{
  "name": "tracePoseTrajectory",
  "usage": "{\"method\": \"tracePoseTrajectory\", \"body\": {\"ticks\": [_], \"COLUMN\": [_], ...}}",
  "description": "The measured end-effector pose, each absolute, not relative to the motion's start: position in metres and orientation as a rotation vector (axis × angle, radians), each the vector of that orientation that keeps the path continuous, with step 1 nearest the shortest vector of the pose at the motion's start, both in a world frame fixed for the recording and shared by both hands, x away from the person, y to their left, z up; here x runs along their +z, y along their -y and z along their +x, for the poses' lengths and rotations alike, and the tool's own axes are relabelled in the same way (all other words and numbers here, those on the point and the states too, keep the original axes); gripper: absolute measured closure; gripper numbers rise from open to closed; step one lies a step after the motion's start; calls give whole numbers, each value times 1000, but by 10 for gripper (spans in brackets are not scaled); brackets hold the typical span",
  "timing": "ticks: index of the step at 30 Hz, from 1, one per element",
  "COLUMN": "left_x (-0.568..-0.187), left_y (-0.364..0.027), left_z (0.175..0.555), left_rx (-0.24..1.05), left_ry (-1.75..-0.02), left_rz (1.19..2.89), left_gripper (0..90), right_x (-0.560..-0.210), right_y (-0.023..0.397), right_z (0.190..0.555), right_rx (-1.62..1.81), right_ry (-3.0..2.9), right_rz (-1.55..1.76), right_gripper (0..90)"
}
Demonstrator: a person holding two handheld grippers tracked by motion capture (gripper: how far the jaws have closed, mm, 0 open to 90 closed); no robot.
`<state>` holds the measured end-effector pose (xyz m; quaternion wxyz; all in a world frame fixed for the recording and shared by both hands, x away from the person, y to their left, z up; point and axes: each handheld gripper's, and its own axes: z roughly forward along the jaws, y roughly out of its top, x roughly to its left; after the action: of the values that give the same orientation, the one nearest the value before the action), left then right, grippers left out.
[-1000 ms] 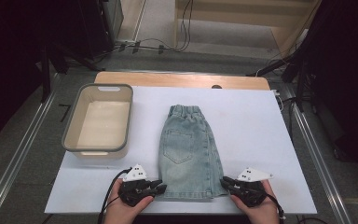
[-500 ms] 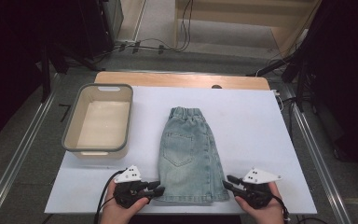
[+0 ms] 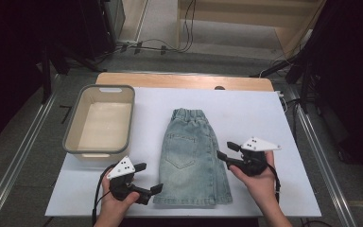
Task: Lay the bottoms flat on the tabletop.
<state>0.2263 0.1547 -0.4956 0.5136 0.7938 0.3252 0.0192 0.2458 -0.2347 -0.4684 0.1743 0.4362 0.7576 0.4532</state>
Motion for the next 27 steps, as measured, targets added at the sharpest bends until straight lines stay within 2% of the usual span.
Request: {"method": "tracePoseTrajectory", "body": {"ticks": [11,17,24,27], "left_x": [-504,-505,-506,-506], "left_y": [-154,-157,-157,-155], "left_z": [228,226,227,226], "left_rx": [78,75,53,55], "left_ry": [-772,-769,-772,-769], "left_rz": [1892,1871,1869,1878], "left_gripper": [0,0,0,0], "right_x": [-461,-464,-477,-486], "right_y": [213,203,192,190], "right_z": [311,336,357,362], "right_rx": [1227,1236,1241,1221], "right_ry": [-2067,-2070,-2073,-2077], "right_rz": [1282,1298,1401,1454], "right_gripper": [435,492,494,523]}}
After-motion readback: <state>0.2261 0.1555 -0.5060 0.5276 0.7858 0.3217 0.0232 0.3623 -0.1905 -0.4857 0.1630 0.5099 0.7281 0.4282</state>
